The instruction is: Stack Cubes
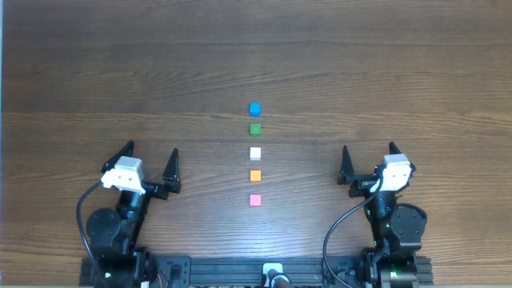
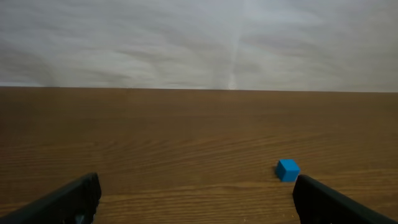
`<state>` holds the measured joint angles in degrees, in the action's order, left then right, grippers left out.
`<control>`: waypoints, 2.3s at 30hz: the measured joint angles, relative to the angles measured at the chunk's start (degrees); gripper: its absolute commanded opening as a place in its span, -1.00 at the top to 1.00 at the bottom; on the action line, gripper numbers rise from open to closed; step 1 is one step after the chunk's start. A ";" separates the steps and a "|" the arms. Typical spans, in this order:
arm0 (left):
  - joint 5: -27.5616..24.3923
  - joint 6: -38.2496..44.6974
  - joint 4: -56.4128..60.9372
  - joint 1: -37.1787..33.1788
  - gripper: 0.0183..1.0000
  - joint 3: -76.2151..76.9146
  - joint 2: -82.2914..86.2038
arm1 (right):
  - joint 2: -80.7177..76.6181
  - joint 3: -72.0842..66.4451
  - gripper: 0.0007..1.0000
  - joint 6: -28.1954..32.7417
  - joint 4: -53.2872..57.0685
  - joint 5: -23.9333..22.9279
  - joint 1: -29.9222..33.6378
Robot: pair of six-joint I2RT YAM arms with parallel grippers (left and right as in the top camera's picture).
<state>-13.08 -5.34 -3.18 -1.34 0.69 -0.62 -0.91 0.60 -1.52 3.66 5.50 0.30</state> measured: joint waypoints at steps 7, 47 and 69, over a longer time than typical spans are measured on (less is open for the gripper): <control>0.00 0.00 0.00 0.00 -1.00 0.00 0.00 | 0.00 -0.02 -0.99 0.02 -0.02 0.00 0.00; 0.61 -2.99 -0.48 0.00 -1.00 0.04 0.00 | 0.00 0.00 -0.99 0.02 0.00 0.00 0.00; 6.60 -5.01 -52.76 29.51 -1.00 58.51 -35.65 | 0.07 -0.02 -0.98 0.02 0.00 0.00 0.00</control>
<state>-6.48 -10.35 -55.94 28.16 59.20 -36.27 -0.84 0.58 -1.50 3.66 5.50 0.30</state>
